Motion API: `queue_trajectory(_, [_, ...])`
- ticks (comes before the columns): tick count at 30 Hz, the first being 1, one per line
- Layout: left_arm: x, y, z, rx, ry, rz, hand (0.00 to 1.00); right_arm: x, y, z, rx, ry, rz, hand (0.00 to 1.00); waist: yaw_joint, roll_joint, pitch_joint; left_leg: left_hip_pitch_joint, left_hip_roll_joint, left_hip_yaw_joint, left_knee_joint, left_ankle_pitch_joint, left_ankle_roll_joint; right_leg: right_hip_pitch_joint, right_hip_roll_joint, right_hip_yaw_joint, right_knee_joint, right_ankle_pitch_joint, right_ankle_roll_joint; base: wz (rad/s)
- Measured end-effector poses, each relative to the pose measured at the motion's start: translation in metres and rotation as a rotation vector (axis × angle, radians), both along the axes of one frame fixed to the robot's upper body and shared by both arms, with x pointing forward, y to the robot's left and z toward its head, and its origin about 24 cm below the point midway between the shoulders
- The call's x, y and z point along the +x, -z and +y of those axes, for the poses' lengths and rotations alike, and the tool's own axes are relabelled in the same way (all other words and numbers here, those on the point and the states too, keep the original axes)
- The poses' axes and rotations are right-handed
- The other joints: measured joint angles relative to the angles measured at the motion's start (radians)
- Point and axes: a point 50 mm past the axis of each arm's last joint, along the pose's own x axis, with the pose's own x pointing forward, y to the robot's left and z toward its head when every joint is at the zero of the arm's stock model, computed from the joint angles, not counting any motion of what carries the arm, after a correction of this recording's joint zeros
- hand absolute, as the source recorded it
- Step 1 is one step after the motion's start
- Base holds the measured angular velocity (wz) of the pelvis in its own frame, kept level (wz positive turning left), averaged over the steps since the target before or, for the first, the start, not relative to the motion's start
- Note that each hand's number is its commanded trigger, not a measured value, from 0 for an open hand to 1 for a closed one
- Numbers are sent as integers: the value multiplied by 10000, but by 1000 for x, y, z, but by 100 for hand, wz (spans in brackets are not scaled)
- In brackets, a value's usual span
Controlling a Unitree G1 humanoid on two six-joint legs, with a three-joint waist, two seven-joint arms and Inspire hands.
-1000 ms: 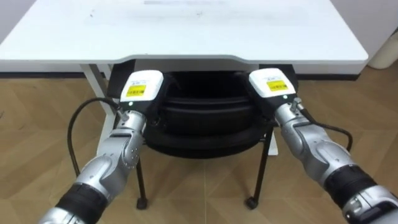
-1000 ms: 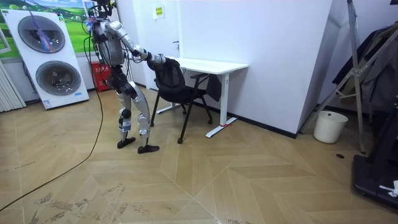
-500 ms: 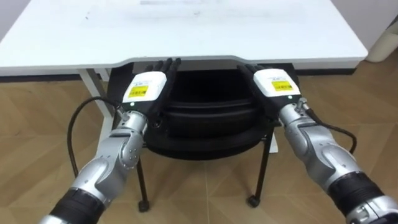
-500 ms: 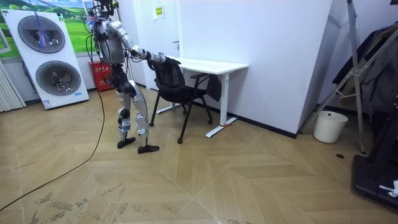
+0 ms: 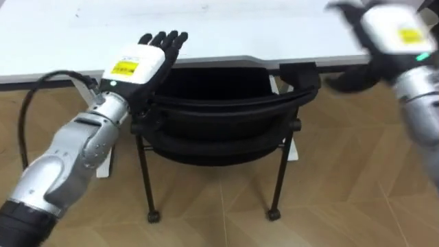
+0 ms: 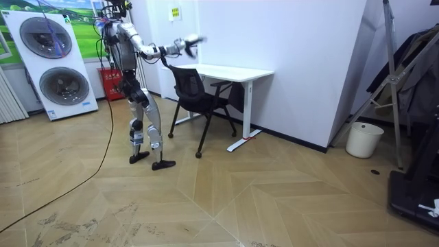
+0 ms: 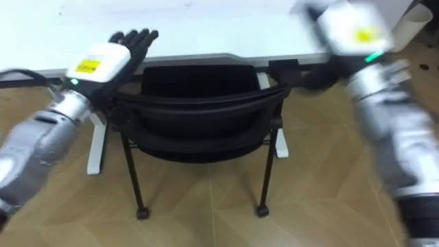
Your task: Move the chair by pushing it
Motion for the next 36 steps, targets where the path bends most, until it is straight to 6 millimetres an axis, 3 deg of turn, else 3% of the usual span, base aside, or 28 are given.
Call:
queue_trajectory(1, [-10,-31,18,-1107,-404,-1963,0,-13,-12,-10,308,270,-1015,0,-92,-25,-18,225,26,-16,-176,23,-40,233,44,12,-61,-54,14,3])
queue_trajectory(2, [-24,-55,37,-1966,-898,-3670,0,-27,-17,-22,605,532,-1710,0,-190,-39,-154,446,55,6,-327,28,-59,392,123,60,-167,-96,28,-4])
queue_trajectory(3, [-33,-66,47,-2124,-1242,-4492,0,-35,-18,-28,614,761,-1991,0,-195,-54,-223,551,60,46,-423,29,-66,417,160,134,-174,-120,33,-23])
queue_trajectory(5, [-64,-87,86,-2243,-2730,-6751,0,-65,-18,-55,746,1833,-2774,0,-327,-28,-268,1065,44,151,-747,24,-92,742,208,237,-118,-279,86,-18])
queue_trajectory(7, [-88,-84,112,-2349,-3830,-7466,0,-89,-20,-76,1315,2641,-3517,0,-513,45,-342,1245,-3,268,-887,12,-103,733,209,385,-34,-361,143,-17])
queue_trajectory(11, [-125,-79,148,-2955,-5330,-8939,0,-132,-27,-111,3602,3630,-6218,0,-791,-55,-266,1375,-61,318,-1007,-31,-94,727,189,485,54,-422,202,-7])
queue_trajectory(15, [-150,-60,172,-3320,-6658,-9331,0,-171,-23,-131,4526,4699,-8058,0,-822,41,-219,1427,-63,430,-1000,-120,-82,726,216,550,48,-438,229,-9])
queue_trajectory(18, [-162,-39,187,-4268,-7504,-9068,0,-190,-8,-142,5532,5387,-8537,0,-828,134,-207,1506,-73,419,-1010,-172,-63,802,208,554,52,-466,272,0])
queue_trajectory(21, [-183,-6,200,-5549,-8723,-8574,0,-215,19,-149,6340,6397,-8383,0,-754,318,-216,1527,-68,406,-1115,-219,-63,804,218,545,53,-519,309,0])
queue_trajectory(23, [-205,34,207,-7304,-10154,-8251,0,-238,67,-148,8122,7612,-7982,0,-653,393,-234,1579,-77,447,-1148,-235,-70,719,223,637,192,-620,320,-6])
queue_trajectory(24, [-210,47,208,-7835,-10622,-8152,0,-245,82,-148,8711,8031,-7915,0,-621,404,-235,1580,-82,458,-1143,-254,-70,678,216,663,267,-658,324,-11])
queue_trajectory(26, [-233,95,213,-9590,-12650,-7528,0,-273,138,-144,10959,9946,-7679,0,-473,421,-254,1576,-87,481,-1128,-293,-82,558,205,730,462,-788,335,-8])
queue_trajectory(28, [-253,122,211,-10475,-13894,-7183,0,-293,173,-131,12399,11046,-7624,0,-457,391,-221,1582,-74,470,-1117,-340,-110,495,183,720,641,-929,342,0])
queue_trajectory(29, [-266,136,209,-10709,-14645,-6918,0,-303,190,-125,13084,11624,-7576,0,-445,409,-264,1581,-86,474,-1105,-389,-122,395,160,764,827,-1052,350,0])
queue_trajectory(33, [-302,184,195,-11037,-16815,-5505,0,-339,244,-104,14777,13564,-6251,0,-477,339,-301,1594,-106,472,-1067,-500,-145,242,63,795,1274,-1344,358,-1])
queue_trajectory(35, [-325,224,176,-11485,-18346,-3454,0,-365,282,-81,15966,15068,-4927,0,-561,272,-341,1556,-117,416,-1066,-507,-143,252,28,740,1258,-1356,372,7])
queue_trajectory(36, [-330,233,169,-11550,-18624,-2833,0,-372,290,-73,16130,15469,-4425,0,-562,303,-331,1557,-118,394,-1063,-513,-136,278,21,724,1249,-1364,385,11])
